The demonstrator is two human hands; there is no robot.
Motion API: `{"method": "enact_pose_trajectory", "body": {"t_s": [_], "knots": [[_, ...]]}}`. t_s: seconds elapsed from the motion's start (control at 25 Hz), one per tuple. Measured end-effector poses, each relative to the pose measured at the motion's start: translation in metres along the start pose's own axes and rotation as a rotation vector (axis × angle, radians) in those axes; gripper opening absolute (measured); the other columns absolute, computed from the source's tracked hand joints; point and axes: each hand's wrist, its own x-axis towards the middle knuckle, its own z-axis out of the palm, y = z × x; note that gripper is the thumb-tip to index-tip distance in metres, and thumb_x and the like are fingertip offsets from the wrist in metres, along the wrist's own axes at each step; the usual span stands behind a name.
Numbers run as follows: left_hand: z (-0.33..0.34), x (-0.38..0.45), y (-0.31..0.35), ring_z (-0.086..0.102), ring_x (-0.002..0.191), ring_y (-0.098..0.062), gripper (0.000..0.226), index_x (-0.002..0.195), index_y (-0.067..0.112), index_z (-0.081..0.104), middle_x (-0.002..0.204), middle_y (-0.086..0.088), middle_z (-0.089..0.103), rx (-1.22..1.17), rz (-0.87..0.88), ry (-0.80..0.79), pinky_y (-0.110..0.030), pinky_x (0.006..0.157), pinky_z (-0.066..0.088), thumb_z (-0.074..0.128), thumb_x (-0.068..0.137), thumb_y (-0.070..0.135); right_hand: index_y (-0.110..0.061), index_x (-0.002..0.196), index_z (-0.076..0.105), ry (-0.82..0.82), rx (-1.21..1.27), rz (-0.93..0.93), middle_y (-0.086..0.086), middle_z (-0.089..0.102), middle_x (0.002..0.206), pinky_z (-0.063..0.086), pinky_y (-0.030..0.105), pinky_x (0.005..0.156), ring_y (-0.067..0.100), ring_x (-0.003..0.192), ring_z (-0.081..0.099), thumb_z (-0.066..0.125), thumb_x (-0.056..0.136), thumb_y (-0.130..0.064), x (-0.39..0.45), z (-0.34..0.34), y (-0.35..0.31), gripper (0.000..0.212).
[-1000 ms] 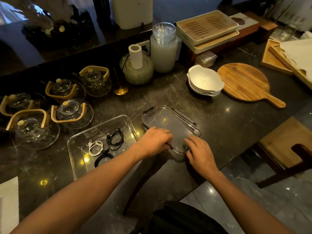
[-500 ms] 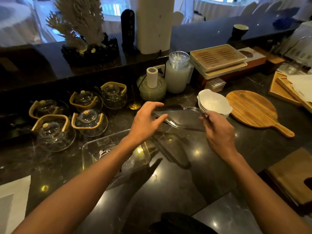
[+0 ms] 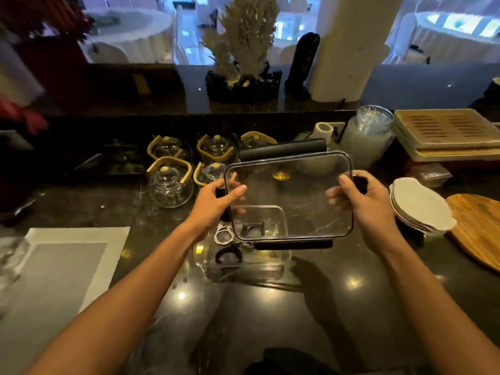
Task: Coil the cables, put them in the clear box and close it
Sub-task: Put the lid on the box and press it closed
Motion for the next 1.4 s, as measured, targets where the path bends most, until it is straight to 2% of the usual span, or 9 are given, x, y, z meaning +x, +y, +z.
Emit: {"method": "enact_pose_trajectory", "body": {"t_s": [0.12, 0.2, 0.44, 0.64, 0.8, 0.92, 1.08, 1.28, 1.4], "knots": [[-0.032, -0.014, -0.018, 0.077, 0.077, -0.031, 0.036, 0.12, 0.0, 0.057, 0.094, -0.019, 0.076, -0.02, -0.068, 0.121, -0.036, 0.064, 0.062, 0.073, 0.09, 0.012, -0.013, 0.103, 0.066, -0.017, 0.063, 0.172, 0.008, 0.078, 0.078, 0.055, 0.027, 0.058, 0.016, 0.065, 0.069, 0.059, 0.103, -0.023, 0.009, 0.034, 0.027, 0.012], [-0.047, -0.023, -0.028, 0.077, 0.08, -0.033, 0.035, 0.117, 0.001, 0.058, 0.094, -0.022, 0.077, -0.025, -0.118, 0.174, -0.039, 0.066, 0.064, 0.076, 0.087, 0.009, -0.006, 0.106, 0.066, -0.032, 0.098, 0.298, 0.008, 0.078, 0.076, 0.055, 0.027, 0.056, 0.014, 0.06, 0.068, 0.06, 0.102, -0.022, 0.014, 0.054, 0.048, 0.017], [-0.073, -0.029, -0.066, 0.069, 0.069, -0.017, 0.017, 0.096, 0.005, 0.075, 0.086, -0.013, 0.076, 0.127, -0.162, 0.41, -0.036, 0.067, 0.06, 0.082, 0.081, 0.01, 0.001, 0.093, 0.071, -0.121, 0.078, 0.64, 0.014, 0.067, 0.076, 0.061, 0.041, 0.069, 0.022, 0.066, 0.065, 0.066, 0.096, -0.016, 0.013, 0.09, 0.094, 0.018], [-0.08, -0.021, -0.097, 0.075, 0.079, -0.023, 0.011, 0.086, 0.021, 0.078, 0.081, -0.003, 0.078, 0.195, -0.252, 0.431, -0.042, 0.078, 0.062, 0.085, 0.078, 0.02, -0.004, 0.088, 0.076, -0.049, -0.123, 0.576, 0.019, 0.077, 0.085, 0.06, 0.049, 0.079, 0.027, 0.078, 0.07, 0.068, 0.095, -0.02, 0.008, 0.106, 0.124, 0.019], [-0.076, -0.01, -0.105, 0.072, 0.08, -0.019, 0.018, 0.095, 0.016, 0.078, 0.086, -0.003, 0.078, 0.229, -0.233, 0.423, -0.038, 0.078, 0.06, 0.084, 0.08, 0.022, -0.012, 0.079, 0.075, -0.009, -0.309, 0.495, 0.007, 0.073, 0.074, 0.053, 0.039, 0.066, 0.023, 0.071, 0.066, 0.069, 0.095, -0.03, 0.014, 0.109, 0.132, 0.024], [-0.076, -0.001, -0.108, 0.072, 0.086, -0.017, 0.022, 0.101, 0.017, 0.077, 0.089, 0.002, 0.078, 0.289, -0.203, 0.422, -0.035, 0.081, 0.058, 0.083, 0.082, 0.026, -0.016, 0.084, 0.078, -0.071, -0.507, 0.445, 0.001, 0.075, 0.076, 0.054, 0.039, 0.069, 0.02, 0.075, 0.069, 0.067, 0.095, -0.039, 0.018, 0.108, 0.137, 0.027], [-0.077, 0.003, -0.11, 0.071, 0.091, -0.016, 0.027, 0.107, 0.015, 0.076, 0.095, 0.001, 0.077, 0.27, -0.185, 0.417, -0.028, 0.081, 0.056, 0.081, 0.084, 0.027, -0.015, 0.079, 0.077, -0.094, -0.468, 0.46, 0.003, 0.076, 0.074, 0.059, 0.047, 0.075, 0.025, 0.078, 0.073, 0.068, 0.094, -0.039, 0.021, 0.104, 0.15, 0.03], [-0.083, 0.007, -0.108, 0.07, 0.078, -0.013, 0.02, 0.093, 0.013, 0.078, 0.089, -0.008, 0.078, 0.2, -0.248, 0.378, -0.032, 0.077, 0.057, 0.084, 0.081, 0.027, -0.012, 0.083, 0.08, -0.121, -0.242, 0.583, 0.009, 0.079, 0.082, 0.059, 0.053, 0.082, 0.032, 0.085, 0.076, 0.071, 0.094, -0.03, 0.029, 0.099, 0.15, 0.023], [-0.081, -0.001, -0.107, 0.07, 0.074, -0.011, 0.016, 0.09, 0.011, 0.079, 0.087, -0.008, 0.078, 0.149, -0.255, 0.41, -0.03, 0.074, 0.057, 0.084, 0.08, 0.021, -0.007, 0.081, 0.078, -0.121, -0.254, 0.537, 0.017, 0.077, 0.082, 0.058, 0.05, 0.075, 0.028, 0.074, 0.071, 0.07, 0.095, -0.029, 0.023, 0.098, 0.149, 0.027]]}}
